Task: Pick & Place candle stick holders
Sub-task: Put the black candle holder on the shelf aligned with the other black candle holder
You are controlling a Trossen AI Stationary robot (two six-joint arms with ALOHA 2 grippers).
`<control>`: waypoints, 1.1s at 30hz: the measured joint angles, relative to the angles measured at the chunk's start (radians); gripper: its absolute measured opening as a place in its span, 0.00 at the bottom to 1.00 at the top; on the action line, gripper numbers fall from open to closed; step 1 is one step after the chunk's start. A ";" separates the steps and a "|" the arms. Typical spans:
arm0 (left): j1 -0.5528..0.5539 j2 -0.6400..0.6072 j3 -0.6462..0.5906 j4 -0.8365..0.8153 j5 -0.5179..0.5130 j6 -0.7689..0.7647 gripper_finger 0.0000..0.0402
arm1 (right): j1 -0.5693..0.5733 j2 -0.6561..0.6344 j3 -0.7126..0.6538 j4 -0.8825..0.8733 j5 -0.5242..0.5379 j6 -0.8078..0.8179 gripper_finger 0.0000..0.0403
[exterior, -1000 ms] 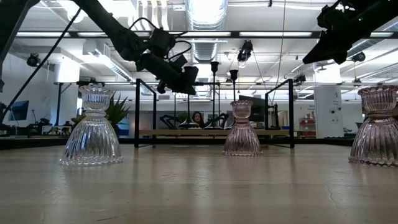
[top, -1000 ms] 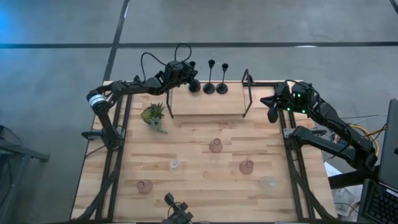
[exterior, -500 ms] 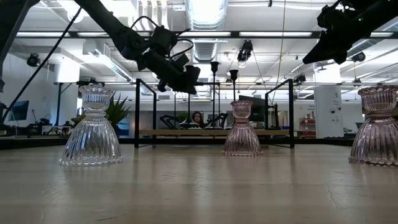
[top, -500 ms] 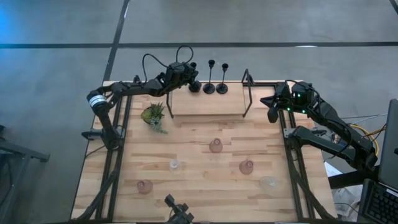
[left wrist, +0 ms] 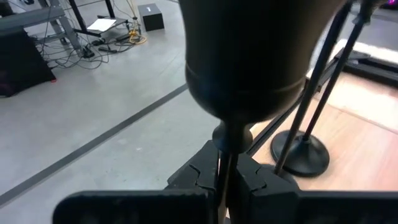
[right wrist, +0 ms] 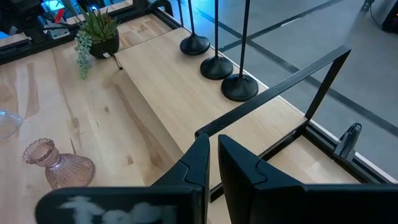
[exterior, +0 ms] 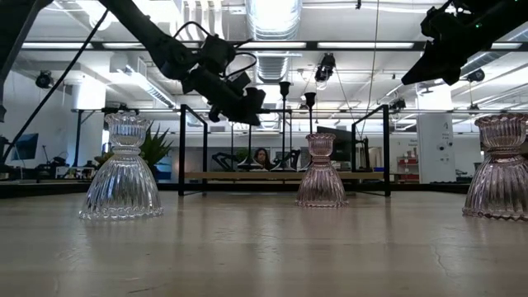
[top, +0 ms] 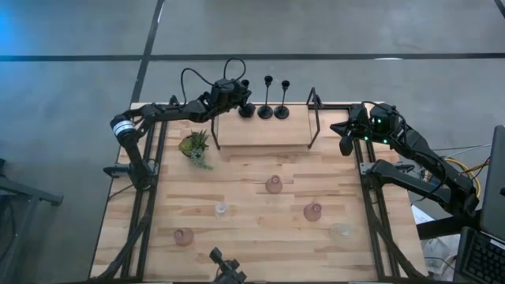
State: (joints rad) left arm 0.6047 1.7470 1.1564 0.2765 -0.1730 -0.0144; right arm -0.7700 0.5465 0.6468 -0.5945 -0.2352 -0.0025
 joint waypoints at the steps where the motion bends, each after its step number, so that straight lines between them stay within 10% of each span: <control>1: -0.002 0.000 0.000 -0.007 0.000 0.010 0.03 | 0.000 0.000 0.000 0.000 0.000 0.000 0.07; 33: 0.008 0.049 0.069 -0.063 -0.002 -0.068 0.03 | 0.000 0.000 0.000 0.000 0.000 0.000 0.07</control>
State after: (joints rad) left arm 0.6132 1.7962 1.2255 0.2138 -0.1747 -0.0822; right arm -0.7700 0.5468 0.6468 -0.5944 -0.2352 -0.0029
